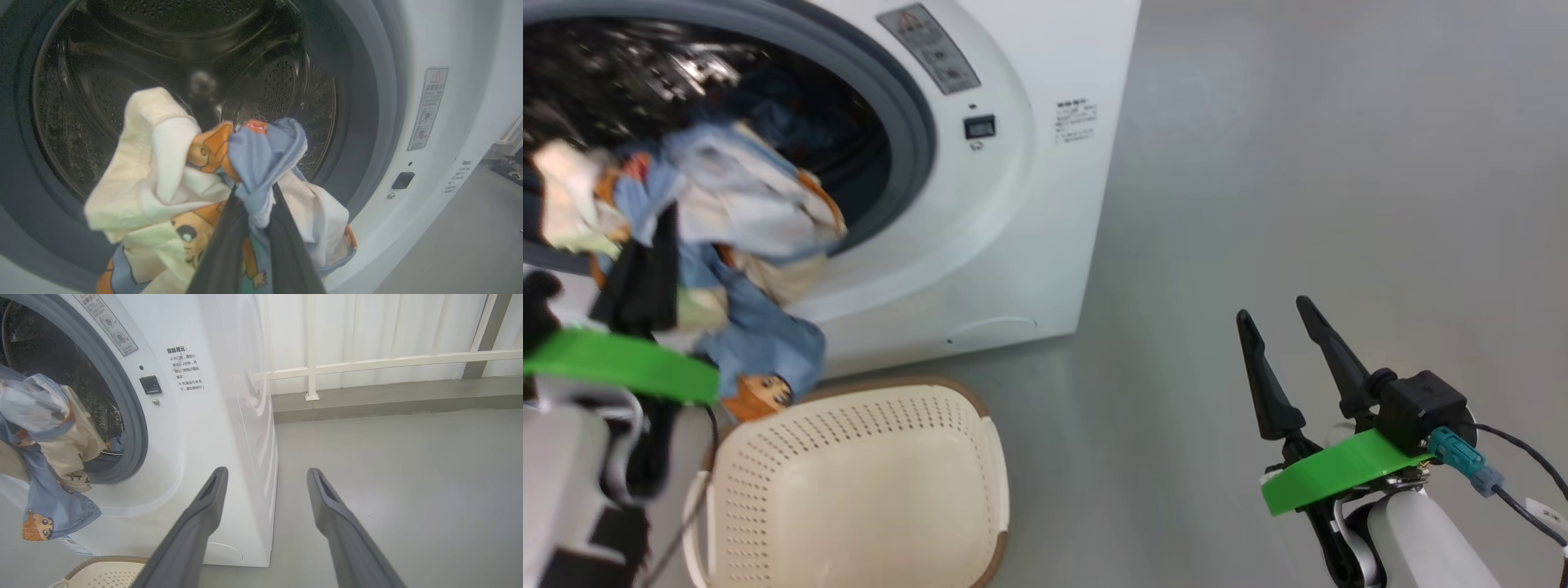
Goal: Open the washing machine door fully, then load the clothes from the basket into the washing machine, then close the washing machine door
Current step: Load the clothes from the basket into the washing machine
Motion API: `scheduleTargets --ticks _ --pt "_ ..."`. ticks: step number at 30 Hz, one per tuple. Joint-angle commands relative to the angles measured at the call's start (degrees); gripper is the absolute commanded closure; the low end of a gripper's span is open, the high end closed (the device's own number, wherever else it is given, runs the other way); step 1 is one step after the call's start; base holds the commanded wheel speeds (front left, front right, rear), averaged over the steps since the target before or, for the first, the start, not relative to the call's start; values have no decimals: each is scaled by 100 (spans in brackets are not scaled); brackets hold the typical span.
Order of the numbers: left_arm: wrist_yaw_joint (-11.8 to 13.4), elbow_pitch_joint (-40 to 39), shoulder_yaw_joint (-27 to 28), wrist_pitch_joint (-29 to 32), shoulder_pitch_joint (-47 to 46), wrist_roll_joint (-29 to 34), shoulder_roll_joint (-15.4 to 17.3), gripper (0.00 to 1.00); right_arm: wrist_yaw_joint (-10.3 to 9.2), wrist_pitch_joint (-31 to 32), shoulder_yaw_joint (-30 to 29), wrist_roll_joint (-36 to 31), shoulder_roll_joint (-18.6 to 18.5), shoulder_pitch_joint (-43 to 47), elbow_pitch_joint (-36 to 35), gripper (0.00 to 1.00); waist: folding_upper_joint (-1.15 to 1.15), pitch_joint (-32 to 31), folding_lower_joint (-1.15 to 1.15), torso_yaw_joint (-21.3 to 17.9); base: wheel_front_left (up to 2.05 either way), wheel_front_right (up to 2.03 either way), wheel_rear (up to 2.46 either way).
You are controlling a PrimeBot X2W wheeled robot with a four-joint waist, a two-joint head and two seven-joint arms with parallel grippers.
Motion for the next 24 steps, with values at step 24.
scheduleTargets --ticks 24 --pt "-11 1241 -793 -38 -3104 -754 1634 100 26 -46 340 215 42 -455 -1173 0 0 2335 -1 -1112 0 0 0"
